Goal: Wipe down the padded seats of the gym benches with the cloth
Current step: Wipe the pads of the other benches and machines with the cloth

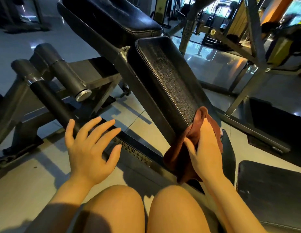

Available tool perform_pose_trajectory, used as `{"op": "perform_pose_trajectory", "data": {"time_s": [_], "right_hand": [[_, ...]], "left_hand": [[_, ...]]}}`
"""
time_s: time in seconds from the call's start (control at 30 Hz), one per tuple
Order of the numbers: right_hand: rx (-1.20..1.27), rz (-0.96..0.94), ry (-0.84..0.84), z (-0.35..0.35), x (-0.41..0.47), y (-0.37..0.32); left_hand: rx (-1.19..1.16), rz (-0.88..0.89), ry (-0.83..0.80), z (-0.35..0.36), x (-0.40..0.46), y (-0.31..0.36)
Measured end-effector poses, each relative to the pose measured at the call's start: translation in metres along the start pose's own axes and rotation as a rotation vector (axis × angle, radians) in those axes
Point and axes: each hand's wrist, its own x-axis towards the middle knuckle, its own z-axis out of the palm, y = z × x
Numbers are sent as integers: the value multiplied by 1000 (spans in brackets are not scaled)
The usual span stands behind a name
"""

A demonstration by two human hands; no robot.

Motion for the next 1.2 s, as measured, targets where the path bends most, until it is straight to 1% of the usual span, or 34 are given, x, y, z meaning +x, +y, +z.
{"op": "perform_pose_trajectory", "data": {"time_s": [0.07, 0.17, 0.27, 0.33, 0.47, 0.53, 0.6, 0.7, 0.83, 0.93, 1.03, 1.1, 1.2], "right_hand": [[36, -102, 30, 2, 16, -21], [31, -346, 128, 10, 53, -79], [-39, -462, 243, 18, 78, -131], [-64, -480, 270, 20, 79, -138], [8, -453, 126, 14, 57, -94], [33, -387, 49, 8, 42, -60], [-12, -336, -34, -2, 27, -25], [-97, -340, -107, -16, 12, 18], [-141, -285, -158, -21, 2, 42], [-173, -285, -134, -17, 2, 42], [-104, -302, -69, -9, 13, 21], [-47, -368, -10, -2, 29, -4], [-40, -548, 85, 7, 64, -67]], "left_hand": [[-31, 11, 51, 6, -1, -3], [-45, 26, 63, 8, -1, -5], [-45, 26, 50, 7, 0, -6], [-32, 22, 33, 6, -1, -6], [5, 9, -9, 0, -1, -4], [22, -6, -37, -3, -1, -4], [46, -29, -52, -7, 0, 1], [57, -49, -57, -6, 1, 21], [87, -103, -62, 2, -1, 39], [89, -96, -65, 3, -4, 36], [55, -77, -19, 4, -5, 35], [35, -67, 0, 6, -7, 35], [21, -53, -2, 7, -8, 33]]}}
